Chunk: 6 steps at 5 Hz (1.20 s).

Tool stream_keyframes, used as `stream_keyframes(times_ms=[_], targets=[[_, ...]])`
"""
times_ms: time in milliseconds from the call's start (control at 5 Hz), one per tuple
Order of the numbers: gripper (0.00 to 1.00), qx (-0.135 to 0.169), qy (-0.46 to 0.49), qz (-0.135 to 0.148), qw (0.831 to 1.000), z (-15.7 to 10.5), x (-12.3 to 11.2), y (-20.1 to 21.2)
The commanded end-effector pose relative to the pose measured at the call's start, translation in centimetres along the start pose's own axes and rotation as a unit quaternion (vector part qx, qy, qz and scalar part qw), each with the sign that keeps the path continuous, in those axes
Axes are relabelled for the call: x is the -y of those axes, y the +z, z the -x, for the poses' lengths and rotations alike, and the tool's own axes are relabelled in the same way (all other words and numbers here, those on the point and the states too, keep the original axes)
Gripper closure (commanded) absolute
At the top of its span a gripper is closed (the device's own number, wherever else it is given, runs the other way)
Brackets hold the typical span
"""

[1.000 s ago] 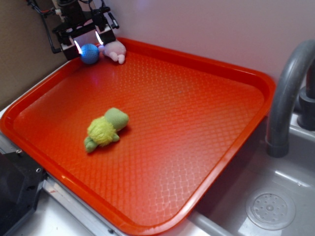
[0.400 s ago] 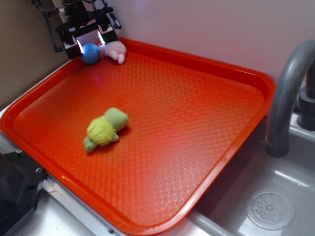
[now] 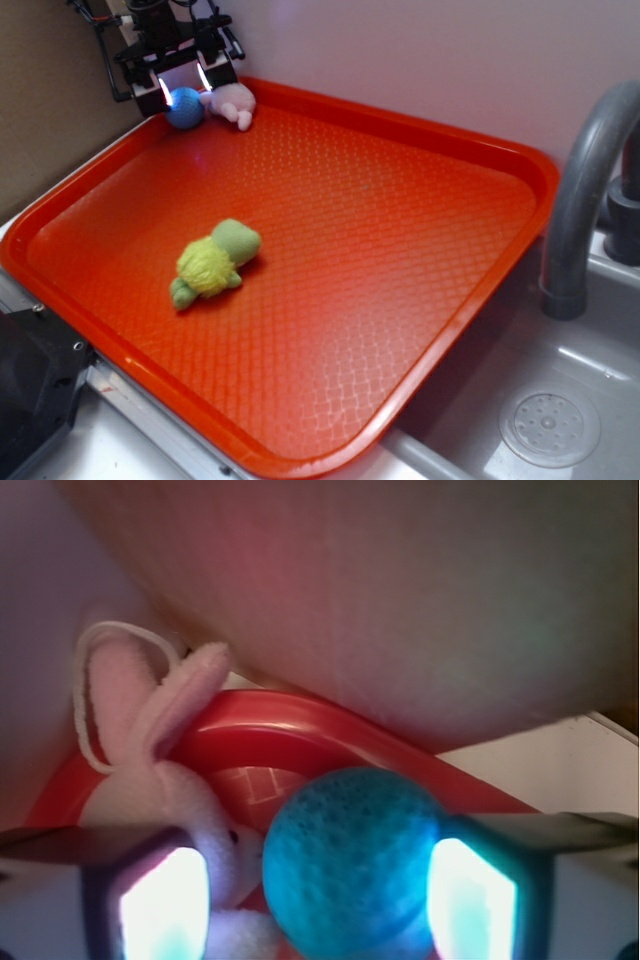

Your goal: Grab the blue ball.

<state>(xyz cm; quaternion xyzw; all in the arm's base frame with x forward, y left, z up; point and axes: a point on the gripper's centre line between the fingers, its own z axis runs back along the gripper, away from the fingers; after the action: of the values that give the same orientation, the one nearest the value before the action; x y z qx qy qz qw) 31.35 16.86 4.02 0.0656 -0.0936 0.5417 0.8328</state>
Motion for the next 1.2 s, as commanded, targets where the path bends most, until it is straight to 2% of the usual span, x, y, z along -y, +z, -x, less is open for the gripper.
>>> stream_keyframes(times_ms=[0,1000], targets=[[1.0,0.02,0.012,0.005,1.0,-2.19,-2.65,0.61],[1.0,0.023,0.0,0.0,1.0,-1.73,-2.6,0.63]])
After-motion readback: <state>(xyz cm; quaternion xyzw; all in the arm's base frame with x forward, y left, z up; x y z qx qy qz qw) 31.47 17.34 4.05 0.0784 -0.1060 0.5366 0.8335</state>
